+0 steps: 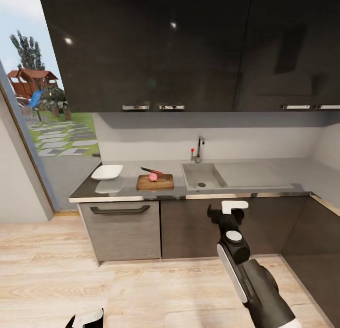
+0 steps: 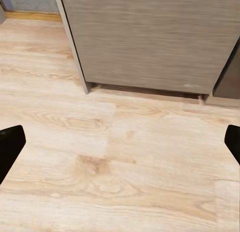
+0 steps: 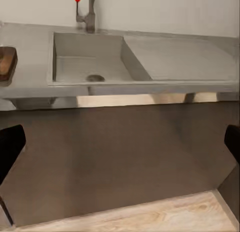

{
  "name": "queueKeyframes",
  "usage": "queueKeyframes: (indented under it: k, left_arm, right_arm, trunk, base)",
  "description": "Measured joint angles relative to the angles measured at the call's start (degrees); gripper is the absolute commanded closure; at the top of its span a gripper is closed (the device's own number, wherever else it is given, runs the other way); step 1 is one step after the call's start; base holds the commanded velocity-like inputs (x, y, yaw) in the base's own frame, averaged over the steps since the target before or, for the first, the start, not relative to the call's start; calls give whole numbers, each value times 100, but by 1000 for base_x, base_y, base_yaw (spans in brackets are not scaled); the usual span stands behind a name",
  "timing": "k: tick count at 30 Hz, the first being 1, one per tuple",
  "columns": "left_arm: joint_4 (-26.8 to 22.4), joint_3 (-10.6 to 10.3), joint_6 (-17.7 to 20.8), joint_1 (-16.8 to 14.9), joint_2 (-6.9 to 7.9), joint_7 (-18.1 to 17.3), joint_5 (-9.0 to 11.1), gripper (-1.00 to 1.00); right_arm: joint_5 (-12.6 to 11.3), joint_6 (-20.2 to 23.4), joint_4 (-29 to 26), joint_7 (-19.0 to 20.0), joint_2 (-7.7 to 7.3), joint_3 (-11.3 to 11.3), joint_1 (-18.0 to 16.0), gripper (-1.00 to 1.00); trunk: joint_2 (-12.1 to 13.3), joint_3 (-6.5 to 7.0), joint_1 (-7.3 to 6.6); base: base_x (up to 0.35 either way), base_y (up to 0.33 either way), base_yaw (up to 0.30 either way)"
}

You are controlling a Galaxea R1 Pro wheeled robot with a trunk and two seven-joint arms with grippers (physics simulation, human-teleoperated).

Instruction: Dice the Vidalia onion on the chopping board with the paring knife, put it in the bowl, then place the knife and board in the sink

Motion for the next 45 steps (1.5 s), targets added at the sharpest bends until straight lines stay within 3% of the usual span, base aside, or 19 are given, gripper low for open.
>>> queueKeyframes:
  k: [3, 6, 10, 16, 19, 21, 25, 30, 34, 42, 45]
  left_arm:
    - [0, 0, 30, 0, -2, 3, 0, -100]
    - [0, 0, 203, 0, -6, 4, -3, -100]
    - [7, 0, 746, 0, -1, 8, -9, -100]
    - [40, -7, 2095, 11, 7, -12, -18, -100]
    - [50, -4, 2550, 354, 16, -28, -17, -100]
    - [50, -5, 2633, 575, 36, -35, -19, -100]
    - [51, -6, 2683, 909, 172, -52, -20, -100]
    - [43, -8, 2704, 1001, 298, -42, -22, -100]
    - [42, -8, 2708, 1008, 318, -41, -23, -100]
    - [33, -8, 2716, 1011, 325, -41, -23, -100]
    - [33, -7, 2715, 1014, 326, -38, -23, -100]
  right_arm:
    - [62, 453, 61, -36, 225, 1, -627, -100]
    - [79, 746, 258, -48, 349, 1, -1134, -100]
    - [88, 925, 895, -61, 489, -3, -1947, -100]
    - [92, 975, 2607, -55, 665, -7, -3547, -100]
    - [50, 950, 3791, -21, 685, -10, -4532, -100]
    - [-15, 897, 4386, 0, 689, -15, -4888, -100]
    - [-116, 716, 4866, 277, 685, -23, -5102, -100]
    - [-141, 669, 5143, 1237, 653, -27, -5140, -100]
    - [-136, 633, 5252, 1746, 642, -10, -5144, -100]
    - [-147, 209, 5611, 2033, 660, -10, -5145, -100]
    - [-148, 170, 5720, 2320, 661, -12, -5145, -100]
  trunk:
    - [0, 1, -1]
    - [0, 0, 0]
    - [0, 0, 0]
    - [1, 1, 2]
    - [1, -1, 1]
    - [0, -1, 1]
    - [0, -1, 1]
    - [0, -1, 1]
    - [-1, -1, -1]
    - [0, -1, -2]
    - [-1, -1, -2]
  base:
    - [194, 0, 0]
    - [178, 0, 0]
    - [90, 0, 0]
    - [17, 0, 0]
    - [1, 0, 0]
    - [0, 0, 0]
    - [0, 0, 0]
    - [42, 0, 0]
    - [179, 0, 0]
    - [293, 11, 0]
    - [302, 144, 0]
